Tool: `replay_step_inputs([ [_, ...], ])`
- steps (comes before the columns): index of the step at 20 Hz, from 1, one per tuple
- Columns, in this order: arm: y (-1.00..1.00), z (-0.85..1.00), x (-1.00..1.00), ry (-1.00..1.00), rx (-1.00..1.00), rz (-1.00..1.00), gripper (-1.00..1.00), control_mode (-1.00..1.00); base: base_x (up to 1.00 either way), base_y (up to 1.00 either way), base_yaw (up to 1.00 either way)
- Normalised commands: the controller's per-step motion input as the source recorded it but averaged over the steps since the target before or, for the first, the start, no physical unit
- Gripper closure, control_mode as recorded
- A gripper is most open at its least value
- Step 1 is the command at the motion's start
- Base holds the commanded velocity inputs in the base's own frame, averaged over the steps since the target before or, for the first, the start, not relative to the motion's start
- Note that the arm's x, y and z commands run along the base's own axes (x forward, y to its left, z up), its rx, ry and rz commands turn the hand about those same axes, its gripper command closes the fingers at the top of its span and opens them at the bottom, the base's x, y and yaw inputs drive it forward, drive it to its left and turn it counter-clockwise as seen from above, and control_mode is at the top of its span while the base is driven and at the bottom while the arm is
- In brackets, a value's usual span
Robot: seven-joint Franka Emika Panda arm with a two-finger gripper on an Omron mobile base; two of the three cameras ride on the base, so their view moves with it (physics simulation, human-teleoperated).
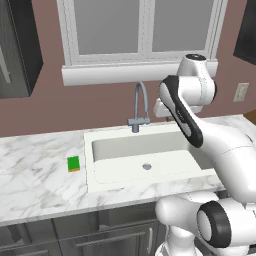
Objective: Pick the pan and sponge and place them into the sink. Then turn on the water.
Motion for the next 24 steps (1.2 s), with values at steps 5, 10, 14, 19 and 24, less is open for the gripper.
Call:
replay_step_inputs([
  [5, -0.17, -0.01, -0.12, -0.01, 0.00, 0.01, -1.00, -1.00, 0.00, 0.00, 0.00],
  [10, -0.32, -0.04, -0.27, -0.03, 0.02, 0.03, -1.00, -1.00, 0.00, 0.00, 0.00],
  [14, -0.35, -0.06, -0.27, -0.02, 0.02, 0.03, -1.00, -1.00, 0.00, 0.00, 0.00],
  [19, -0.34, -0.07, -0.23, -0.01, 0.01, 0.02, -1.00, -1.00, 0.00, 0.00, 0.00],
  [24, -0.33, -0.09, -0.21, 0.00, 0.00, 0.02, -1.00, -1.00, 0.00, 0.00, 0.00],
])
